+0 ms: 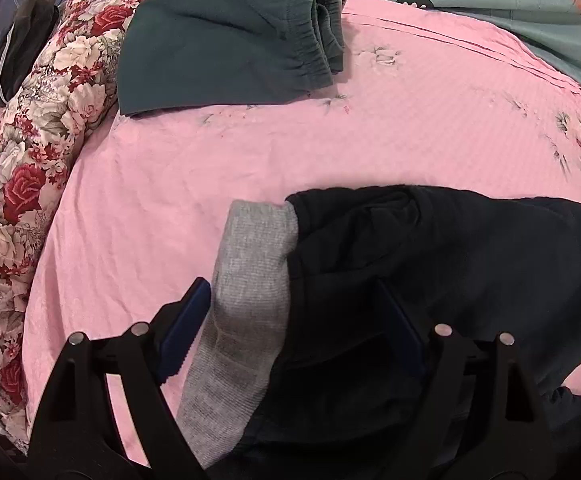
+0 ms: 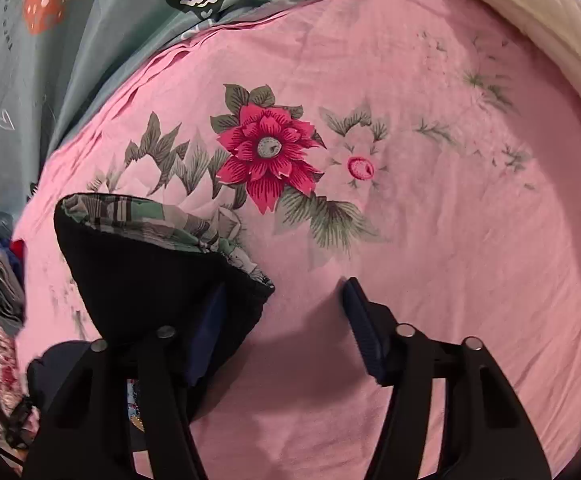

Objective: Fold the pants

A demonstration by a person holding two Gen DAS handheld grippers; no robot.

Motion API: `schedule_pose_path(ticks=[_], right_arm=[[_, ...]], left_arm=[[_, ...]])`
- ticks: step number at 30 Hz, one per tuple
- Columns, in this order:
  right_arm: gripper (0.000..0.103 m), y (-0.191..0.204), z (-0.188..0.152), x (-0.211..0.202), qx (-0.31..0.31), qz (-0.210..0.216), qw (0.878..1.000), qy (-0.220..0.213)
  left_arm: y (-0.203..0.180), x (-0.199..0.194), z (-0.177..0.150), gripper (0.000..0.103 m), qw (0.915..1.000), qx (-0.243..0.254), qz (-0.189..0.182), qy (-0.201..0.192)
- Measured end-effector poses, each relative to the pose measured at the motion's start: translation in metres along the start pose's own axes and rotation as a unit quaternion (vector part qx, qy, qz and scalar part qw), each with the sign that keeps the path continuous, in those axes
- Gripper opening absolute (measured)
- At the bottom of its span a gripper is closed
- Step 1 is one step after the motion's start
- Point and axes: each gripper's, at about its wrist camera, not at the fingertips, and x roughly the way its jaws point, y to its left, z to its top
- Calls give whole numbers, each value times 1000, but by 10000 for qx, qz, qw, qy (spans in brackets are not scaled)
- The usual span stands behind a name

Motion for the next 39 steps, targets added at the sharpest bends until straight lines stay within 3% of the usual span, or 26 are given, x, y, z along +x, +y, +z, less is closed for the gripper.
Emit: schedule_pose_path(ticks=[3, 4, 5, 8, 13, 16, 21, 24, 25, 26, 29, 34, 36, 38, 39], right_arm=[[42, 8, -3, -10, -523, -225, 9982, -189], [18, 11, -4, -12, -626, -26, 9979, -143], [12, 14, -5, -14, -699, 2, 9975, -112], [16, 19, -9, -11, -771, -187, 9968, 13], [19, 16, -6, -7, -662, -155, 9977, 36], [10, 23, -7, -12, -895, -390, 9952, -19], [8, -12, -15, -72, -339, -456, 9975, -408], [8, -32, -30, -84, -311, -777, 9961, -270], [3, -36, -36, -79, -319, -1234, 9917, -168], [3, -43, -40, -71, -336, -1562, 9871, -51], [4, -66, -50, -67, 40, -1707, 9850, 250], [9, -1, -52, -93, -646, -917, 9933, -259], [17, 45, -55, -92, -1087, -469, 9923, -370], [41, 95, -61, -80, -1453, -34, 9885, -412], [45, 115, -63, -70, -1612, 114, 9861, -392]], left_arm=[[-2, 1, 1, 85, 9999, 42, 97, 1], [-3, 2, 0, 86, 9999, 45, 123, 8], [-4, 2, 1, 86, 9999, 54, 144, 14], [-7, 1, 1, 86, 9998, 90, 190, 8], [-9, -1, 0, 86, 9997, 142, 181, 13], [-10, -1, -1, 86, 9997, 184, 187, 3], [-8, -3, 3, 86, 9997, 180, 134, -54], [-6, -1, 4, 86, 9997, 211, 98, -66], [-6, 0, 3, 87, 9996, 234, 102, -76], [-6, 1, 3, 88, 9996, 248, 101, -86], [-2, -2, 4, 88, 9996, 246, 10, -105], [22, -18, 5, 88, 9993, 102, 10, -349], [36, -19, 5, 88, 9992, -62, 108, -378], [53, -16, 3, 88, 9989, -303, 179, -322], [59, -12, 1, 88, 9988, -377, 183, -268]])
